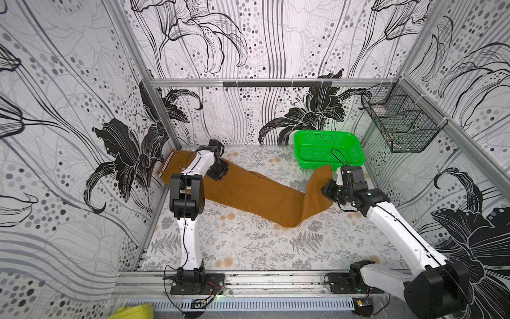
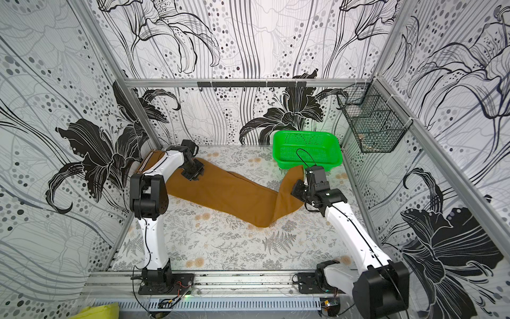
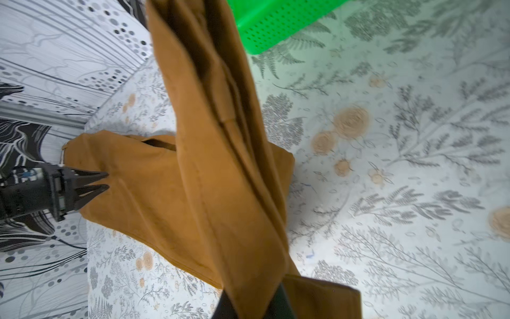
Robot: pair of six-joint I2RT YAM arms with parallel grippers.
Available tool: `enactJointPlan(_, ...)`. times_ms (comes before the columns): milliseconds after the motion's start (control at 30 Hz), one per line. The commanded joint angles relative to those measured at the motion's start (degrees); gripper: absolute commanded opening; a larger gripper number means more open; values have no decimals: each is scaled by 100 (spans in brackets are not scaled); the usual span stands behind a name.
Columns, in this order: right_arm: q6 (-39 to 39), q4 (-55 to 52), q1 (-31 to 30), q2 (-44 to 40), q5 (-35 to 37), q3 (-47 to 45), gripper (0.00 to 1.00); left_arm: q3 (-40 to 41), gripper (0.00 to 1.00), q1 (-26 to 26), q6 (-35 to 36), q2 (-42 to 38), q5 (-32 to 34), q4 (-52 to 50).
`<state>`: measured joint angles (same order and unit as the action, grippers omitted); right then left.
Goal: Roll up the long pants
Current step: Fold the long pant at the center of the board.
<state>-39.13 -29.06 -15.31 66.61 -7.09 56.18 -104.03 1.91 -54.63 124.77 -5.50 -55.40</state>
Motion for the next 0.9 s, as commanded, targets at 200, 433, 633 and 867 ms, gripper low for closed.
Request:
enactJointPlan(200,-15,327,-95,-551,700,349,0,-175,19,1031,-167,359,101,-20)
enactJointPlan(433,168,-308,-94,-1374,986,730,0,-808,17,1948,-213,859,27,-298)
enactJointPlan(633,320,-981,-95,-2095,1515,1063,0,-1502,15,2674,-135,1492,-54,-787)
enactJointPlan(867,646,-1869,-95,-2762,2381,1626,0,-2542,15,3531,-50,2130,-244,-1200)
